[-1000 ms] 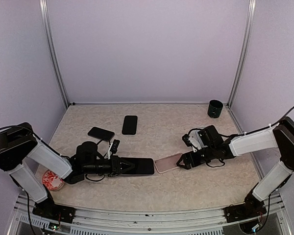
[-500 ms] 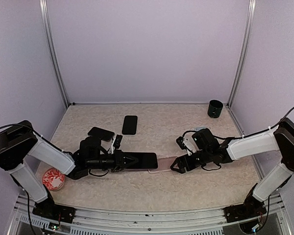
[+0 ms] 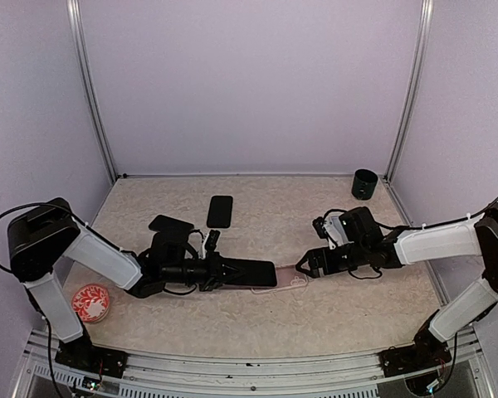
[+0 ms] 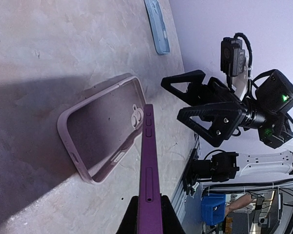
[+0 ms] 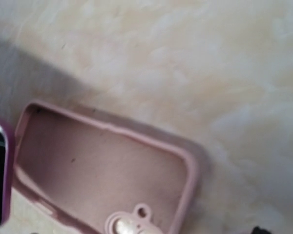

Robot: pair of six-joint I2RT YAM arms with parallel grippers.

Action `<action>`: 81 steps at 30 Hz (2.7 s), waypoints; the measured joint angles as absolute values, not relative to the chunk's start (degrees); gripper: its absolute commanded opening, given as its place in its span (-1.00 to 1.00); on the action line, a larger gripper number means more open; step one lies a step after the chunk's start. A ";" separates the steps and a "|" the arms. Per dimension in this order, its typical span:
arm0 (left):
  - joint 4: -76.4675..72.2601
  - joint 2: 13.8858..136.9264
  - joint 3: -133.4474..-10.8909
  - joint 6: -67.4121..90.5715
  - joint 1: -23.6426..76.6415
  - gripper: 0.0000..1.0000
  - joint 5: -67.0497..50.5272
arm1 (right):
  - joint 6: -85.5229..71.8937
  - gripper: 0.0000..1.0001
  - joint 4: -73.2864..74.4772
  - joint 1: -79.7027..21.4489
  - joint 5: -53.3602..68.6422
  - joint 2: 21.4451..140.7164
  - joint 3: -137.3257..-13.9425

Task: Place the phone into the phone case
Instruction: Move the phone case to the center of the board, then install the phone into the phone case.

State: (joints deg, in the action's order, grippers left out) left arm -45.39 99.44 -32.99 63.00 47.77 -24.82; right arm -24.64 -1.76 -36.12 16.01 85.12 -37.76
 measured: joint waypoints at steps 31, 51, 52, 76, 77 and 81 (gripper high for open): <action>-41.82 111.26 -45.50 72.51 51.16 -1.00 -22.20 | -29.65 0.99 -10.17 -34.57 21.93 87.09 -35.51; -42.81 114.67 -48.51 75.88 51.81 -1.00 -21.54 | -32.34 0.99 -13.67 -34.57 24.29 87.09 -33.28; -43.00 114.87 -48.58 76.12 51.81 -1.00 -21.50 | -32.49 0.99 -13.96 -34.57 24.49 87.09 -33.15; -46.61 118.52 -49.71 78.22 51.92 -1.00 -21.21 | -35.09 0.99 -21.26 -36.64 26.65 92.03 -31.66; -46.70 118.78 -49.95 78.26 51.94 -1.00 -21.28 | -35.24 0.99 -21.54 -36.64 26.61 92.14 -31.64; -47.07 119.50 -50.70 78.48 51.96 -1.00 -21.43 | -35.55 0.99 -22.68 -36.67 26.55 92.71 -31.64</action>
